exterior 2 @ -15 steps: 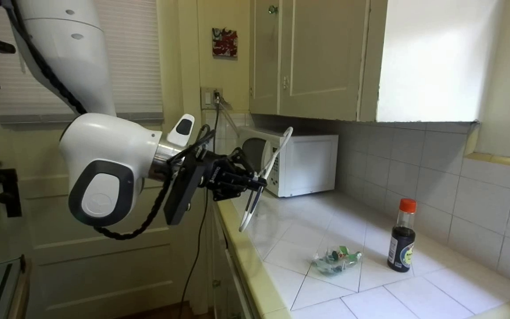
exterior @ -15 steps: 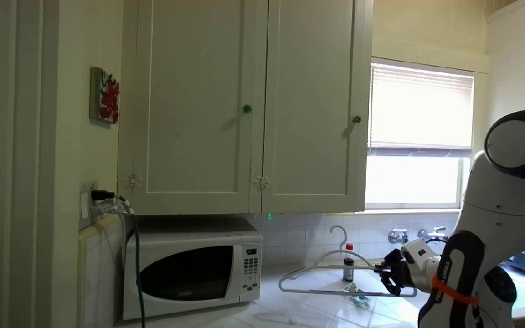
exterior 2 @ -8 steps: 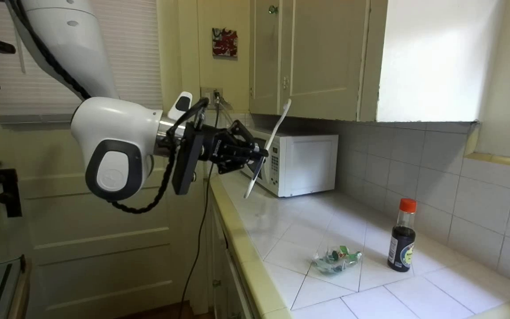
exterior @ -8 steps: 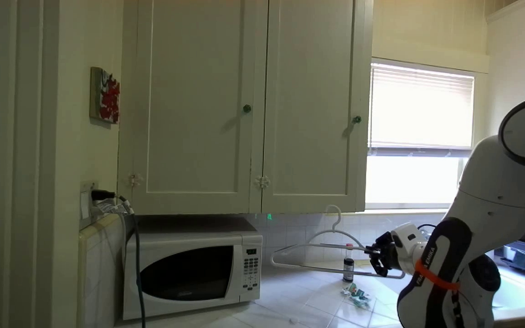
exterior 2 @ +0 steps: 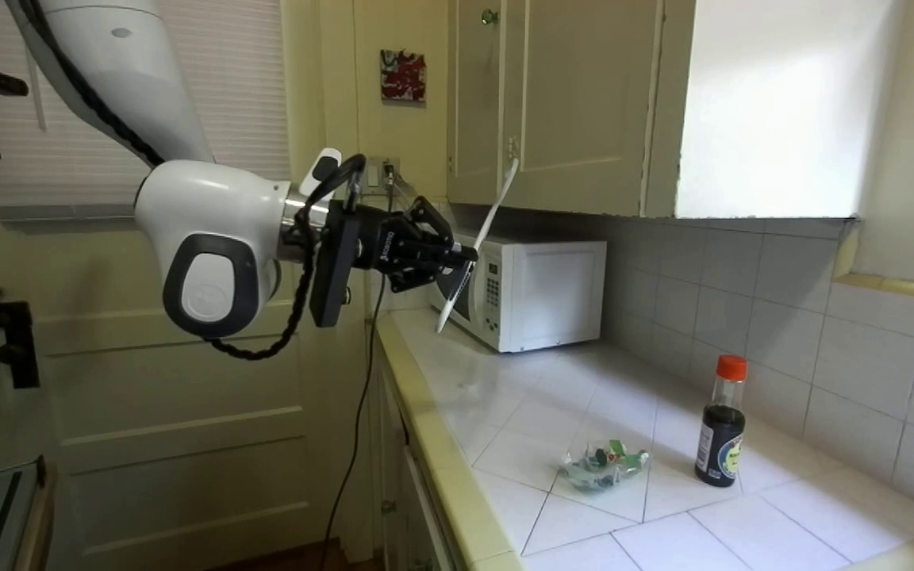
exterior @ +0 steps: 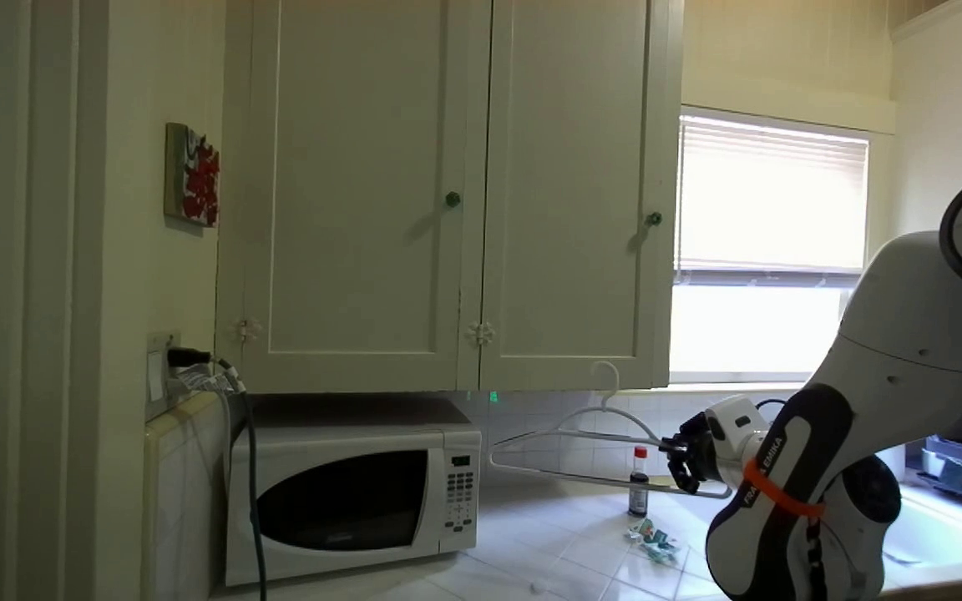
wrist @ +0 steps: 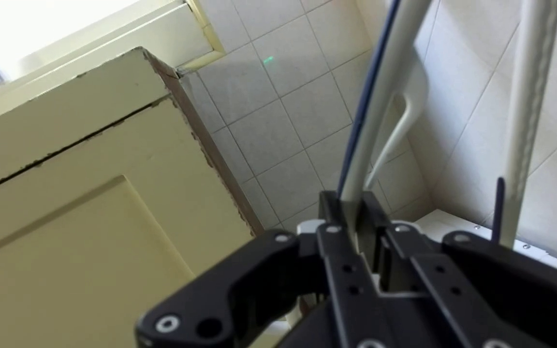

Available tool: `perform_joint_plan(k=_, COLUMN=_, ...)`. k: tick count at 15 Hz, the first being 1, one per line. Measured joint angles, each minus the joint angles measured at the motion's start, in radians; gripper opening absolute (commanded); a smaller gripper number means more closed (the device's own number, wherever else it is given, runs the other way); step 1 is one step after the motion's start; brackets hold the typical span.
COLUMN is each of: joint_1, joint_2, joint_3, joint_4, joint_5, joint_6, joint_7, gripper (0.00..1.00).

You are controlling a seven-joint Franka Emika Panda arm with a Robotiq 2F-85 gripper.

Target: Hang the coat hanger on the cabinet's left door

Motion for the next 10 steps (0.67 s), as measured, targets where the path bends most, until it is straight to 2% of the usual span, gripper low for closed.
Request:
perform_joint_plan(k=5, joint_1=0.011, joint_2=0.002, joint_3=0.003, joint_4=0.039, joint_5=-0.002, joint_6=0.007, joint_7=-0.008, gripper=0.03)
perform_joint_plan(k=10, joint_1=0.049, joint_2=-0.027, joint_3=0.031, joint_4=0.122, joint_5=-0.005, joint_6=0.017, joint_7=-0.090, gripper=0.03)
